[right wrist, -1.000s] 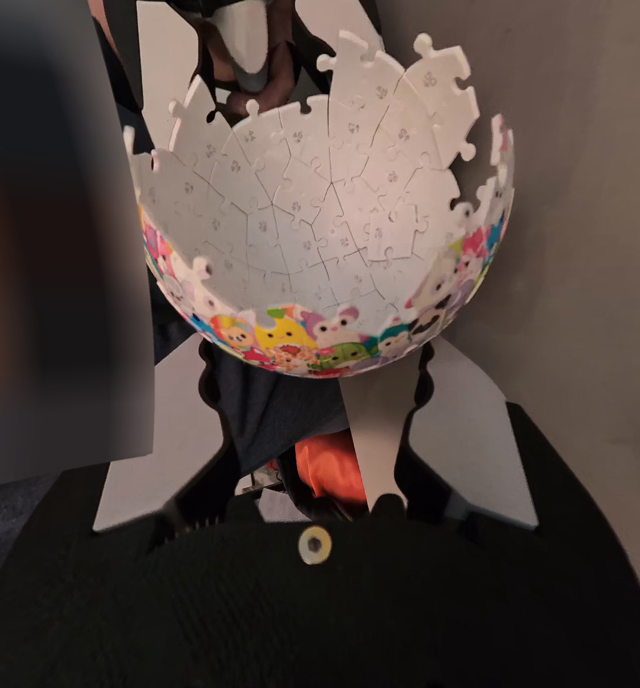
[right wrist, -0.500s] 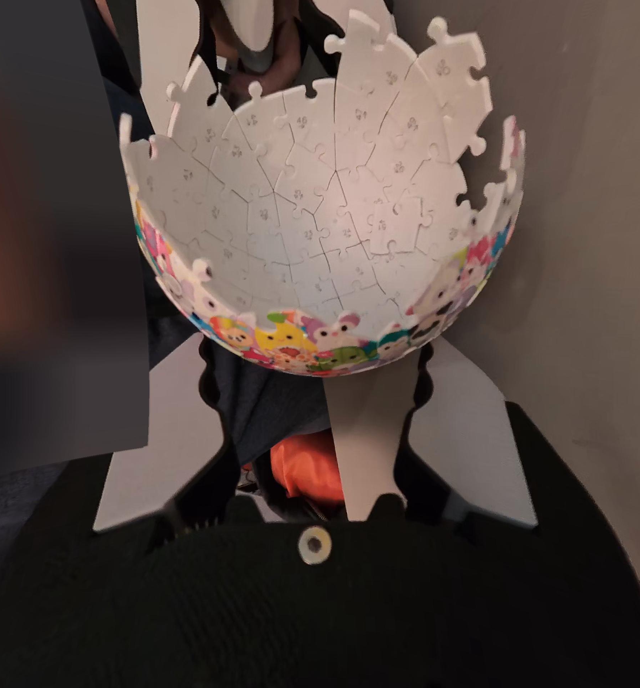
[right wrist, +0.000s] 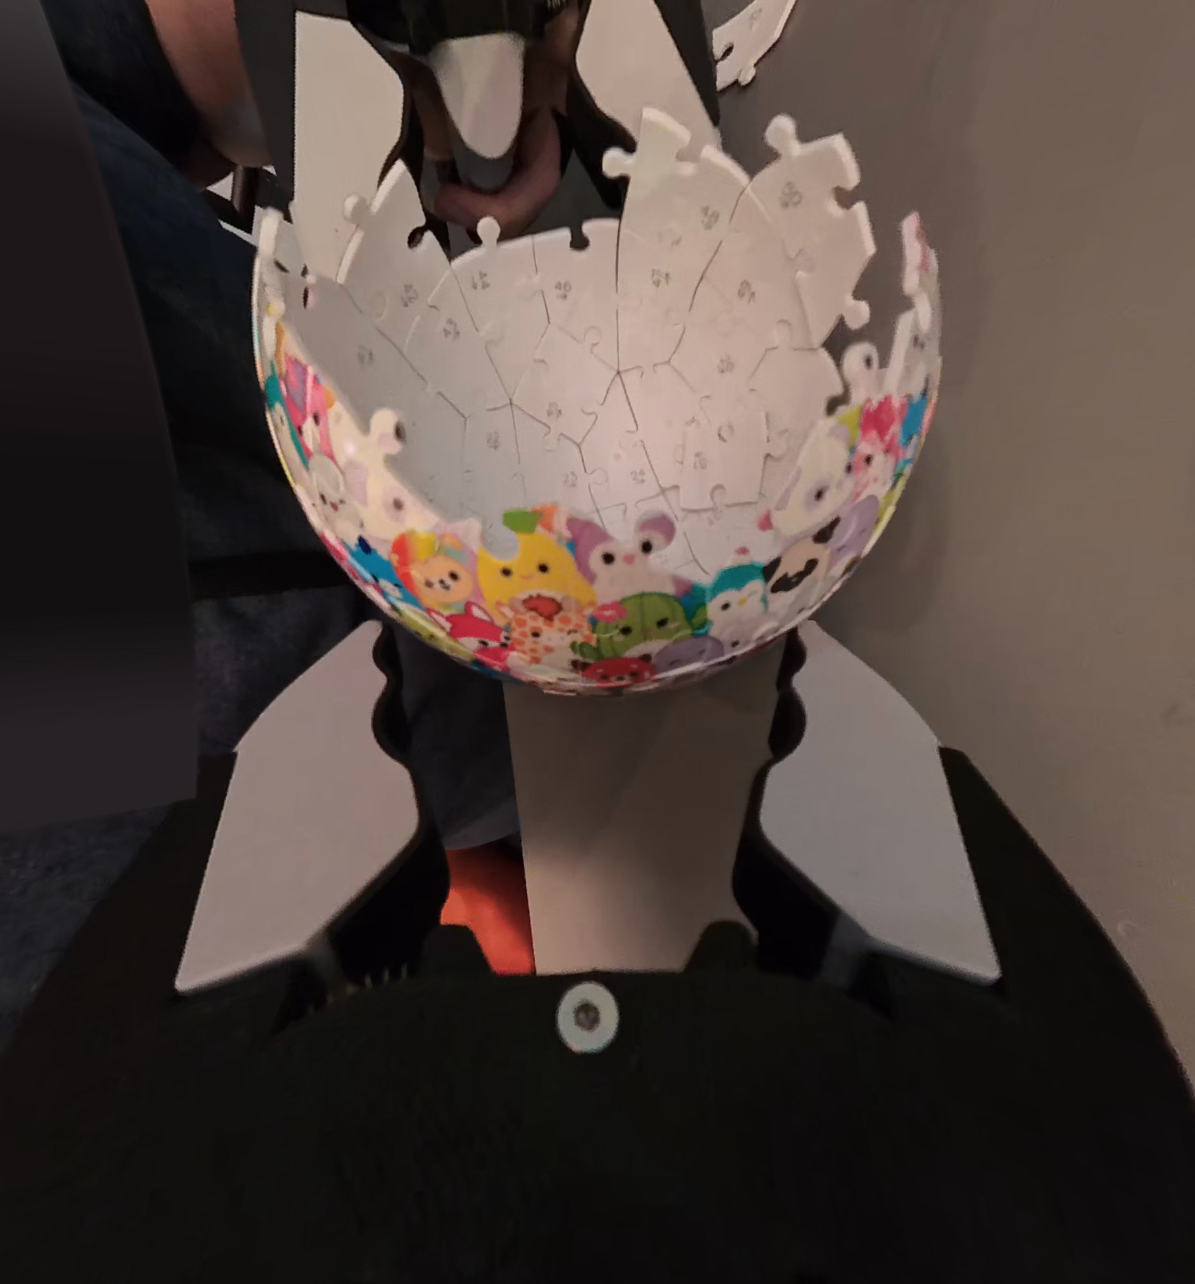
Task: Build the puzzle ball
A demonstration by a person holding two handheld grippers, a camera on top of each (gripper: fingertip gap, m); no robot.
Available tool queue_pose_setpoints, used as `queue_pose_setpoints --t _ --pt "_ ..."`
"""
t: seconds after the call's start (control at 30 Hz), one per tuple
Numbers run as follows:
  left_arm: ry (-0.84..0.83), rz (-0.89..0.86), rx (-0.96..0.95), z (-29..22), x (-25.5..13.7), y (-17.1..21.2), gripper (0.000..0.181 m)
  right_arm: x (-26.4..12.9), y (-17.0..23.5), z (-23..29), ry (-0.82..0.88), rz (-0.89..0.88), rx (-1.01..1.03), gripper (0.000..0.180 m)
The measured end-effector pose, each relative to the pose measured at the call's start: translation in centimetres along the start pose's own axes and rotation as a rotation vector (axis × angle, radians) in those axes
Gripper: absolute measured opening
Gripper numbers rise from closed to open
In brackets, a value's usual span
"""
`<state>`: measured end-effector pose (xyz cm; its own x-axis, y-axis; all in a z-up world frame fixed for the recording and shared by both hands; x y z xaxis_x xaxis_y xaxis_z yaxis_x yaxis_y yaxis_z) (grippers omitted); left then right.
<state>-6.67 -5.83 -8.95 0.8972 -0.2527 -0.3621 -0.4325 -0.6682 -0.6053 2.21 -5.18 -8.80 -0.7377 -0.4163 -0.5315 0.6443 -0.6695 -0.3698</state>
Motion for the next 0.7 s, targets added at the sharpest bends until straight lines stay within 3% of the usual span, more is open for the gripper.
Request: queue_pose_setpoints --t 0.47,0.7 --pt "-0.097 0.016 0.225 1.2 -0.5 -5.0 0.098 -3.1 -1.5 -1.5 0.157 -0.068 -0.143 0.104" --pt "-0.015 0.032 0.137 1.0 0.5 -5.1 0.097 -4.6 -1.6 -1.0 0.078 -0.090 -0.046 0.105"
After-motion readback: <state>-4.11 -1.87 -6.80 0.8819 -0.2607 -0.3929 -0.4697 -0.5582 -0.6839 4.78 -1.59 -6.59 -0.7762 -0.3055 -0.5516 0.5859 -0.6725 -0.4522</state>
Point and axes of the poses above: each gripper's, where its closed fingertips meet, x out along the fingers, y out of its underside, z = x × y across the jaws, the point moved 2 cm from there along -x, back along the fingers, and after that the axes turned 5 degrees about x, right-handed, at the moved point
